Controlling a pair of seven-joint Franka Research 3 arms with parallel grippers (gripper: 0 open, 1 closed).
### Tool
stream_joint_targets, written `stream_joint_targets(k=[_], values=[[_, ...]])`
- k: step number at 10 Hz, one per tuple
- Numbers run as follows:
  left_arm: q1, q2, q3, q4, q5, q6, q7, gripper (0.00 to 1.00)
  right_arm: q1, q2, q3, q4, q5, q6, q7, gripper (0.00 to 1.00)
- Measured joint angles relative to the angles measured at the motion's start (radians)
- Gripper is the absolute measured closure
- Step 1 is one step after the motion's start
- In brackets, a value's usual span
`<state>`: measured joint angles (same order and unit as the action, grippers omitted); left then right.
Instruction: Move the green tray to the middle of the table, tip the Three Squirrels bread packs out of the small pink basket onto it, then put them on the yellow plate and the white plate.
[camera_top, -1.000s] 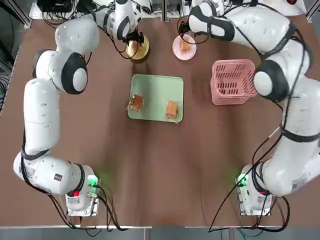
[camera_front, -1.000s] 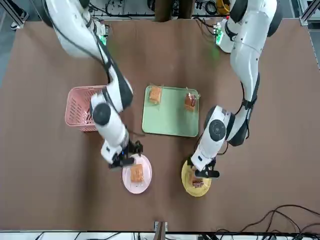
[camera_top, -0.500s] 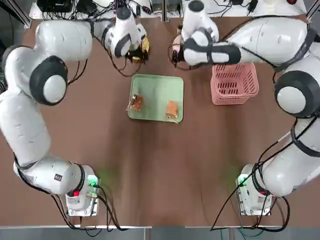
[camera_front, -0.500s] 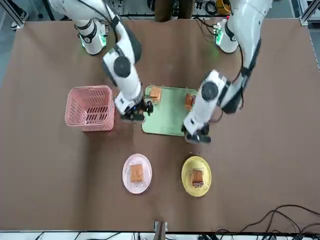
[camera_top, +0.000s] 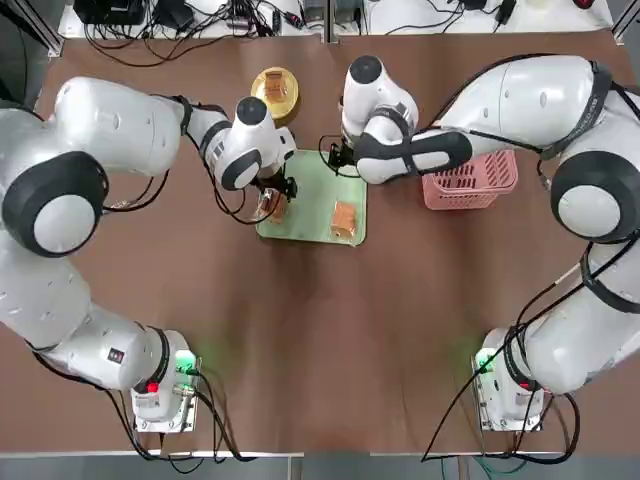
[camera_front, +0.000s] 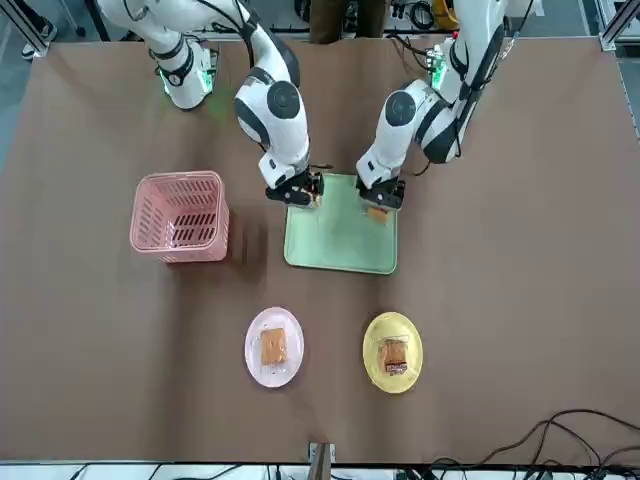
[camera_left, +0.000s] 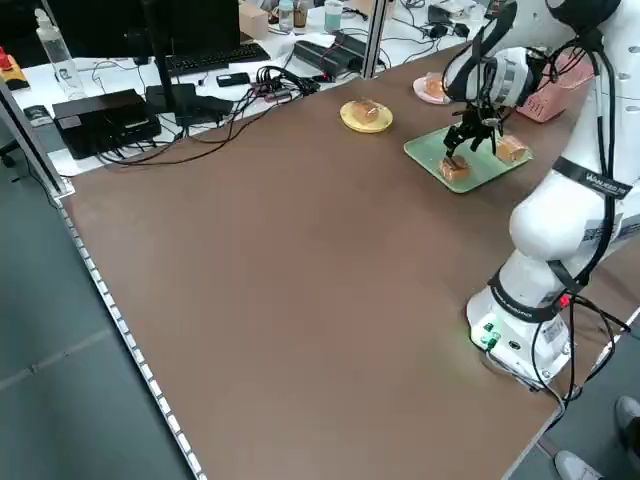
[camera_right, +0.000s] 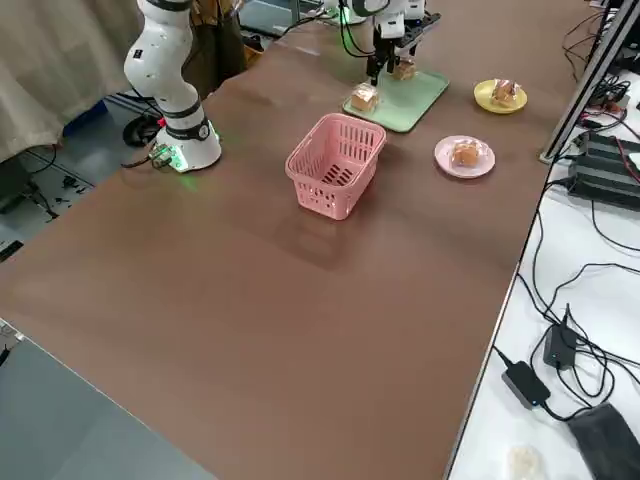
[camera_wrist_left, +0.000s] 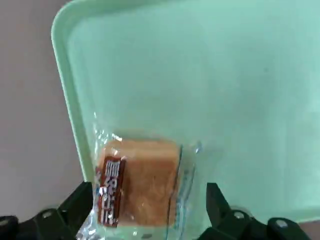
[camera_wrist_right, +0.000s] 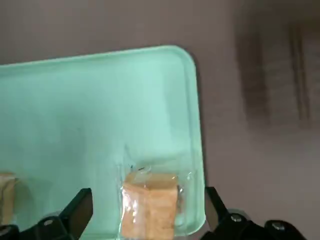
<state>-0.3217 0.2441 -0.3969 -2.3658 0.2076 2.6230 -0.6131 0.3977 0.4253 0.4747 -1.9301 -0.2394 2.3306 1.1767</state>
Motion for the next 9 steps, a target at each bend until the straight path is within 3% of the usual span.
stream_joint_targets(k=[4,9], values=[[0.007,0.001,-0.001,-0.006,0.01,0.014,0.006,0.0,0.038,0.083,0.005,-0.045,-0.13,0.069,0.144,0.01],[0.009,0.058,-0.001,-0.002,0.067,0.028,0.007,0.0,0.071,0.16,0.006,-0.045,-0.157,0.129,0.183,0.02]])
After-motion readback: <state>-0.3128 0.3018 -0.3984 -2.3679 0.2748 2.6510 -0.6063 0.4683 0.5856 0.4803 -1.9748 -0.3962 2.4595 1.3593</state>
